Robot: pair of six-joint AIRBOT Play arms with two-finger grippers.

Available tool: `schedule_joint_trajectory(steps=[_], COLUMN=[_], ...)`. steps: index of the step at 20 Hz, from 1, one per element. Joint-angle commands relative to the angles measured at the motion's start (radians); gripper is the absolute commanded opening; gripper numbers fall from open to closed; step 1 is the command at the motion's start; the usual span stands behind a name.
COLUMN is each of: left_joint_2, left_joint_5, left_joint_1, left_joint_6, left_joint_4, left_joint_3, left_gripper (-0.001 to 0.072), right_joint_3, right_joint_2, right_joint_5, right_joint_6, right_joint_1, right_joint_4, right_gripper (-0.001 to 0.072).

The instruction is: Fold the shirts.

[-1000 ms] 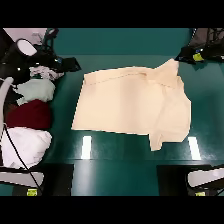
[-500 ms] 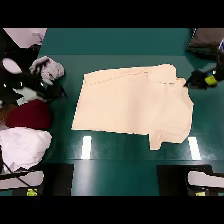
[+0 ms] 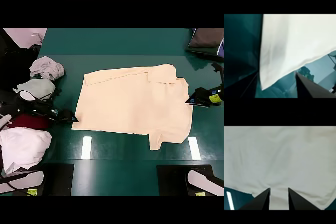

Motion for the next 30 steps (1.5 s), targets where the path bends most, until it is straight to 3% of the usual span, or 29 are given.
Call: schedule_joint_trajectory(steps=[1, 3, 5, 8, 9, 10, 14, 18, 19, 20, 25, 26, 28, 30], left_joint_2=[-0.001, -0.001, 0.000, 0.002, 0.003, 0.003, 0.002, 0.002, 0.002, 0.002, 0.002, 0.002, 0.003, 0.018], left_joint_5=[0.068, 0.096, 0.097, 0.069, 0.060, 0.058, 0.069, 0.114, 0.114, 0.112, 0.110, 0.109, 0.097, 0.092], left_joint_1=[-0.090, -0.140, -0.138, -0.138, -0.138, -0.138, -0.138, -0.138, -0.138, -0.138, -0.138, -0.138, -0.138, -0.138], left_joint_6=[0.020, 0.003, -0.013, -0.013, -0.013, -0.013, -0.013, -0.013, -0.013, -0.013, -0.013, -0.013, -0.014, -0.036], left_joint_4=[-0.018, -0.017, -0.021, -0.004, -0.005, -0.005, -0.005, -0.006, -0.006, -0.006, -0.006, -0.006, -0.006, -0.001], left_joint_3=[-0.028, -0.028, -0.026, 0.020, 0.041, 0.060, 0.119, 0.130, 0.130, 0.130, 0.130, 0.130, 0.130, 0.158], left_gripper=[0.0542, 0.0221, 0.0025, 0.0019, 0.0019, 0.0019, 0.0019, 0.0020, 0.0019, 0.0019, 0.0019, 0.0019, 0.0019, 0.0019], right_joint_3=[-0.018, -0.018, -0.019, -0.078, -0.130, -0.195, -0.430, -0.546, -0.558, -0.560, -0.558, -0.558, -0.558, -0.529], right_joint_2=[0.035, 0.050, 0.065, 0.092, 0.100, 0.103, 0.099, 0.097, 0.091, 0.079, 0.011, 0.011, 0.032, 0.084], right_joint_5=[-0.006, 0.003, 0.031, 0.056, 0.058, 0.056, -0.044, -0.156, -0.179, -0.189, -0.205, -0.217, -0.232, -0.227], right_joint_6=[0.000, 0.001, 0.001, 0.000, 0.000, 0.000, -0.037, -0.060, -0.060, -0.060, -0.059, -0.060, -0.059, -0.058], right_joint_1=[-0.004, -0.015, -0.058, -0.202, -0.262, -0.329, -0.491, -0.443, -0.414, -0.386, -0.253, -0.233, -0.207, -0.193], right_joint_4=[-0.001, -0.023, -0.033, -0.034, -0.034, -0.033, -0.029, -0.025, -0.021, -0.021, -0.021, -0.021, -0.021, -0.019], right_gripper=[0.0262, 0.0263, 0.0263, 0.0284, 0.0454, 0.0564, 0.0548, 0.0548, 0.0509, 0.0423, 0.0405, 0.0333, 0.0009, 0.0012])
